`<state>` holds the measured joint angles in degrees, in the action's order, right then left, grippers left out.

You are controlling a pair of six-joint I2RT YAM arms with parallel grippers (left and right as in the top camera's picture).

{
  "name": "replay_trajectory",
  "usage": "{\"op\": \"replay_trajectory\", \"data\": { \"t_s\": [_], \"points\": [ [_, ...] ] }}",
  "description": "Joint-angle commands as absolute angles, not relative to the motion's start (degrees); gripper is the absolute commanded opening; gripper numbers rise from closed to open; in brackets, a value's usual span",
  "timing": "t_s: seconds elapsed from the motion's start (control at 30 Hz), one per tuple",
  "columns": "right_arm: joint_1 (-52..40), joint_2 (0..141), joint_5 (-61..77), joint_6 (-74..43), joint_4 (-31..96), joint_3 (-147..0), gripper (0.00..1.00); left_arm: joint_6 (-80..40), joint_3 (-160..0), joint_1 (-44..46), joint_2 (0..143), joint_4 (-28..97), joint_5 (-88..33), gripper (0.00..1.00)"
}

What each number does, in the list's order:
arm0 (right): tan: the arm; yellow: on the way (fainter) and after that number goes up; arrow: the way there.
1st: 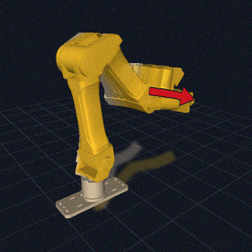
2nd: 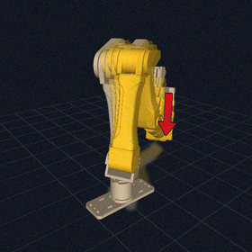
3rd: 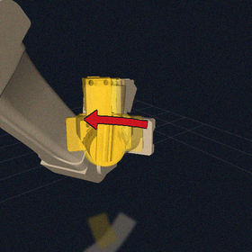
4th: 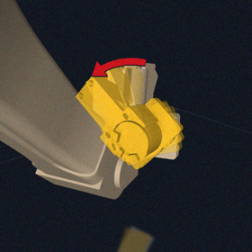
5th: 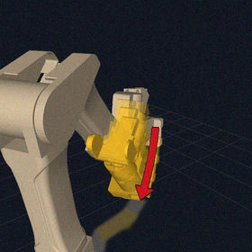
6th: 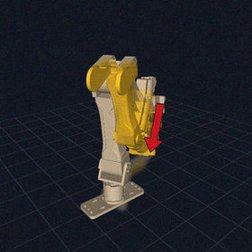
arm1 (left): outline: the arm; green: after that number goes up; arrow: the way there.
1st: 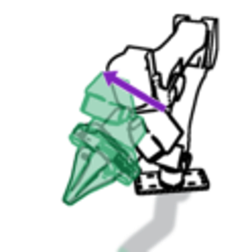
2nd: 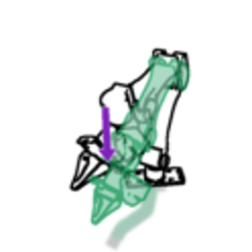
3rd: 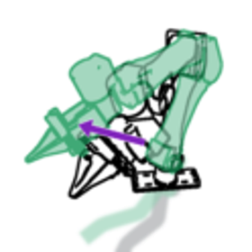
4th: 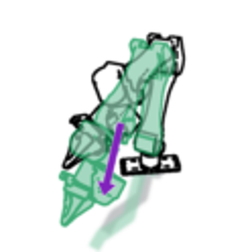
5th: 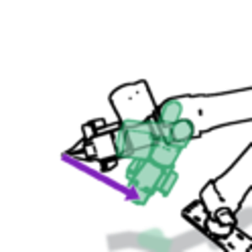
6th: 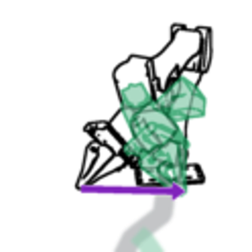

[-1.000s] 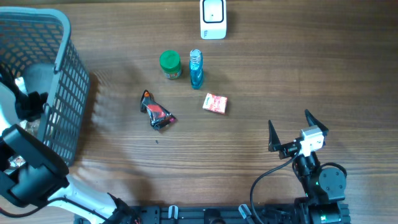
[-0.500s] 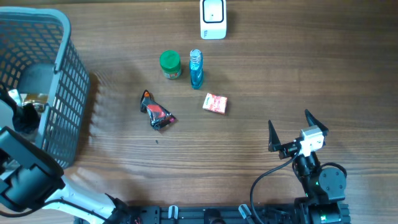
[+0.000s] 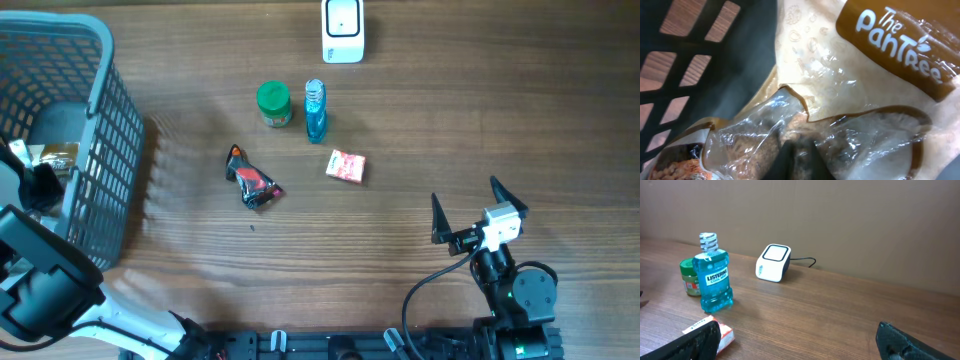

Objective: Scan the item barcode
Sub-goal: 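Grasp the brown-and-white Pantree bread bag by its top with the left gripper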

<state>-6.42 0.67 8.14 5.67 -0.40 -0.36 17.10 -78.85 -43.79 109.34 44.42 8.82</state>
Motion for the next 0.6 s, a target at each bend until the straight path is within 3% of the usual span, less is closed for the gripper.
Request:
{"op": "replay_trajectory", "data": {
  "t_s": [0.0,0.3,0.57],
  "points": [
    [-6.28,0.40,8.88,6.02,-0.62,-0.30,1.00,16.29,-80.18,-43.55,110.15,44.53,7.07,1.00],
    [-6.28,0.43,8.88,6.04,-0.60,-0.30,1.00,29.12,-80.16,-40.32,110.28,40.32,7.81,1.00],
    [-6.28,0.43,8.88,6.02,-0.62,-0.30,1.00,31.29,-80.16,-40.60,118.45,37.89,10.28,1.00]
  ]
}}
